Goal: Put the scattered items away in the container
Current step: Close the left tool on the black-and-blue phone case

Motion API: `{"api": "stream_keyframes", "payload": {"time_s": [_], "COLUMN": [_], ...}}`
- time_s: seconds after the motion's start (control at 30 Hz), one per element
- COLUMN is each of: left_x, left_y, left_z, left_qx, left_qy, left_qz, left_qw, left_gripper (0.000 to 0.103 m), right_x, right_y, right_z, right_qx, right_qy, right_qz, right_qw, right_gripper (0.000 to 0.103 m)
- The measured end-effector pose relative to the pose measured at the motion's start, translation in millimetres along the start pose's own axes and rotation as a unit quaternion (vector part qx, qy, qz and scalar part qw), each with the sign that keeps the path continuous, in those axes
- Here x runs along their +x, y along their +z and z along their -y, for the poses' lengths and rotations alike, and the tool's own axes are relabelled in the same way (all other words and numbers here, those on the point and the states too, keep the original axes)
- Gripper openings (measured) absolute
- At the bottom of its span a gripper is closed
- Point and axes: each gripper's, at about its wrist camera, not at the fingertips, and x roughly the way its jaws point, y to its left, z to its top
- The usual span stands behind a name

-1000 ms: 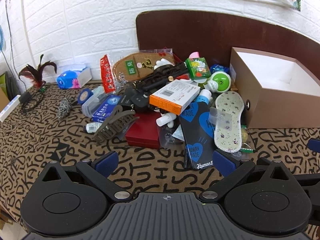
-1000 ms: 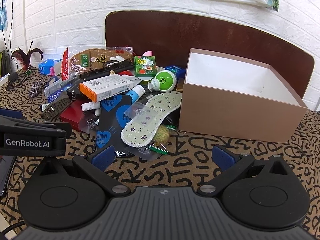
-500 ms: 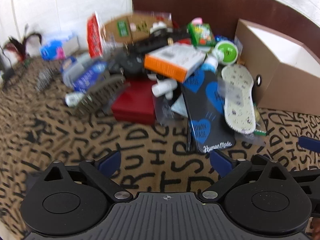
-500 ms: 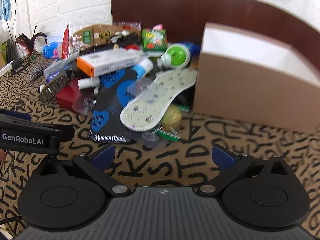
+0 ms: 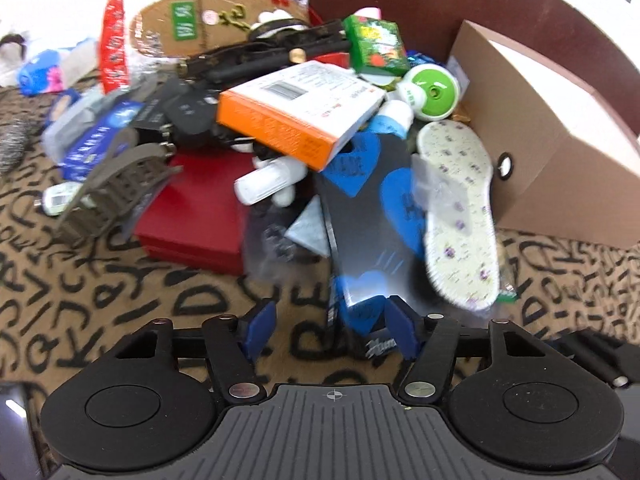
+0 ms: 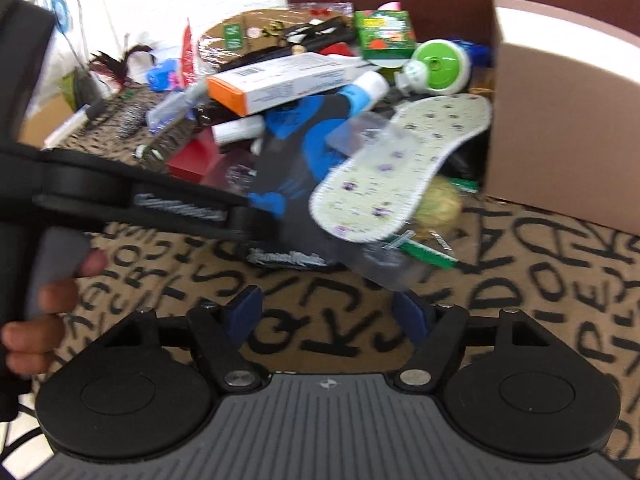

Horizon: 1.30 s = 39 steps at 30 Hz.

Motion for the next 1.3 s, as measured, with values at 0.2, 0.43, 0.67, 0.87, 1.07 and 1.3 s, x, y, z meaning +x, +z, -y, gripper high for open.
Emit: {"api": "stream_keyframes", "payload": {"time_s": [0.2, 0.43, 0.67, 0.87, 1.07, 1.3], "left_x": [9.0, 23.5, 7.0, -8.1, -3.5, 14.5], "left_y": [21.9, 35.8, 26.4, 10.7, 21.6, 31.4], "left_z": [1.5, -4.2, -6.5, -6.0, -12.0, -13.2], "left_qx": [-0.002, -0.022, -0.015, -0.006, -0.024, -0.026], "left_qy": [-0.015, -0.062, -0.052, -0.055, -0.057, -0.059], "left_qz": [0.005, -0.008, -0.006, -0.007, 0.001, -0.001], "left_qw": [0.9999, 0.9978, 0.9985, 0.9984, 0.9981, 0.9979], "left_gripper": [0.074, 0.056, 0.036, 0.029, 0.051, 0.053], "right_x": [12.9, 22.5, 1.9, -11.6, -12.2, 14.4], "right_y": [8.3, 12.0, 7.5, -1.2, -3.7, 8.8], "right_z": [-3.3, -2.7, 0.8, -7.2, -8.2, -13.8], "right_qx": [-0.008, 0.002, 0.007, -0.021, -0.03, -0.043], "right_qy": [0.0, 0.008, 0.014, 0.015, 0.012, 0.012], "right_qz": [0.021, 0.048, 0.052, 0.061, 0.062, 0.053], "right_qw": [1.0, 0.999, 0.999, 0.998, 0.998, 0.998], "right_gripper": [0.07, 0.073, 0.03, 0.008, 0.076, 0.074]}}
